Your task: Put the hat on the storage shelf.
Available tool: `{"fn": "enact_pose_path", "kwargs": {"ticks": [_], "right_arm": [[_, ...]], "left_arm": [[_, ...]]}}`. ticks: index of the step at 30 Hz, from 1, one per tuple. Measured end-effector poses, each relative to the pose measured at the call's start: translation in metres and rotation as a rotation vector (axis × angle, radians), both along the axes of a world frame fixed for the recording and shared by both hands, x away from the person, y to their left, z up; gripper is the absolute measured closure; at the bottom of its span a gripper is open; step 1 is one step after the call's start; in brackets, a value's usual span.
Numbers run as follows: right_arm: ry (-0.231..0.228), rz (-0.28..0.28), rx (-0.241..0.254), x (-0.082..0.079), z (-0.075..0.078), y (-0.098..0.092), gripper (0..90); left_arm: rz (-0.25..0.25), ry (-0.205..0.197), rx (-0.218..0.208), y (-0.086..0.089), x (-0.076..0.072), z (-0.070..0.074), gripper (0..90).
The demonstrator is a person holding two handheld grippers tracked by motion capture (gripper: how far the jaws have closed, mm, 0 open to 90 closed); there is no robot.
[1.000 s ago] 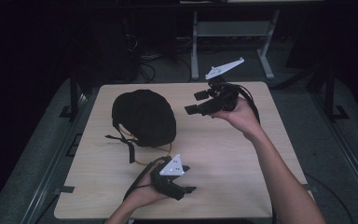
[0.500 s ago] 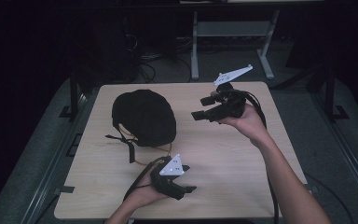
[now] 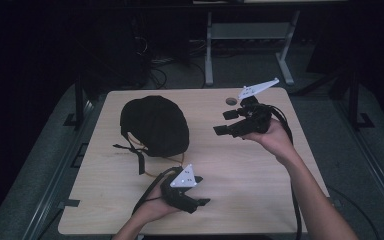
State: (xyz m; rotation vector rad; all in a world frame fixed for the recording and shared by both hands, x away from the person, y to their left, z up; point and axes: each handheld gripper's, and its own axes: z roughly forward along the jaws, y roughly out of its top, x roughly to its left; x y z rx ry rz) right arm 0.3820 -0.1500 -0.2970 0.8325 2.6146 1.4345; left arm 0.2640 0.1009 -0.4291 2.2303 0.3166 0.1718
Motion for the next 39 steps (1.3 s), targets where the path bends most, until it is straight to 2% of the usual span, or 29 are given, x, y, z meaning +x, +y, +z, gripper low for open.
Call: {"fn": "enact_pose_path", "kwargs": {"ticks": [6, 11, 17, 21, 28, 39], "right_arm": [[0.003, -0.009, -0.016, -0.002, -0.006, -0.009, 25.2], [0.003, -0.024, 0.001, -0.005, -0.009, -0.017, 25.2], [0.011, -0.036, -0.012, -0.007, -0.015, -0.026, 25.1], [0.013, -0.039, -0.01, -0.009, -0.017, -0.029, 25.1], [0.016, -0.053, -0.004, -0.013, -0.024, -0.039, 25.0], [0.029, -0.081, 0.023, -0.031, -0.036, -0.063, 23.9]], "left_arm": [[0.001, 0.002, 0.002, 0.0, 0.0, 0.0, 30.4], [0.002, 0.001, 0.002, 0.0, 0.0, 0.0, 30.4], [0.003, 0.003, 0.002, 0.001, 0.001, 0.0, 30.4], [0.0, -0.006, 0.006, 0.001, 0.001, 0.0, 30.4], [0.001, 0.002, 0.008, 0.001, 0.001, 0.0, 30.3], [0.002, 0.001, 0.007, 0.0, 0.001, 0.0, 30.2]]}}
